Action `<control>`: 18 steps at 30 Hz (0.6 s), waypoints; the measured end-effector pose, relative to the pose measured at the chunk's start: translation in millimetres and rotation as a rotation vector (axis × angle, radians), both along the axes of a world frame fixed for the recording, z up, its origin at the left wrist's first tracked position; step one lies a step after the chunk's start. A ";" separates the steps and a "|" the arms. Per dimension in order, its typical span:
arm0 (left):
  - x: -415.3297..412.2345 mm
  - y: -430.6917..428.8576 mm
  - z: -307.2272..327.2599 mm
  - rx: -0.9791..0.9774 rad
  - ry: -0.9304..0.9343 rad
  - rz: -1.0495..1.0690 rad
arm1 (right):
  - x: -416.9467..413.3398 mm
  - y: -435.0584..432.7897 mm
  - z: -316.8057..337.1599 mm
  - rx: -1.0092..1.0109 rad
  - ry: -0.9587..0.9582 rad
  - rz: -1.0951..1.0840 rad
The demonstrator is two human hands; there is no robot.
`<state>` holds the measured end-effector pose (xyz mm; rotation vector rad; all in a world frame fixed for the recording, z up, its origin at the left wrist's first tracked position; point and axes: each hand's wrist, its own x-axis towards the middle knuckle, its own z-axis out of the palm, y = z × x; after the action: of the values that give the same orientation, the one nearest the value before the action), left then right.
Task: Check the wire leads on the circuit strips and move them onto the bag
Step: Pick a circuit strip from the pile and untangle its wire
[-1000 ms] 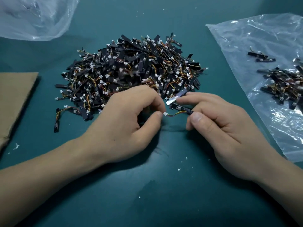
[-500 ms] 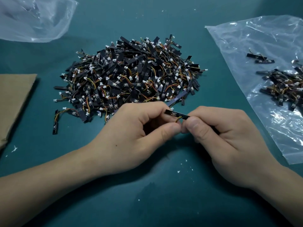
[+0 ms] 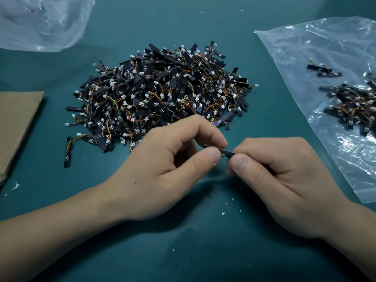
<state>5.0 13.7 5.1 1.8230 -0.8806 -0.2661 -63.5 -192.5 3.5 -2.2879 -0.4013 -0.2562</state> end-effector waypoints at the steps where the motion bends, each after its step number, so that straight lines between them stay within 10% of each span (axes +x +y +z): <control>1: 0.2 0.3 -0.1 -0.007 0.011 0.004 | -0.2 0.2 -0.5 0.018 0.015 -0.006; 18: -0.2 -0.8 2.6 -0.042 0.128 -0.022 | -1.2 2.8 -0.9 0.014 0.059 0.016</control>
<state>4.8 12.9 7.7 1.7383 -0.8113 -0.3716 -64.7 -189.8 2.6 -2.2717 -0.3865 -0.1825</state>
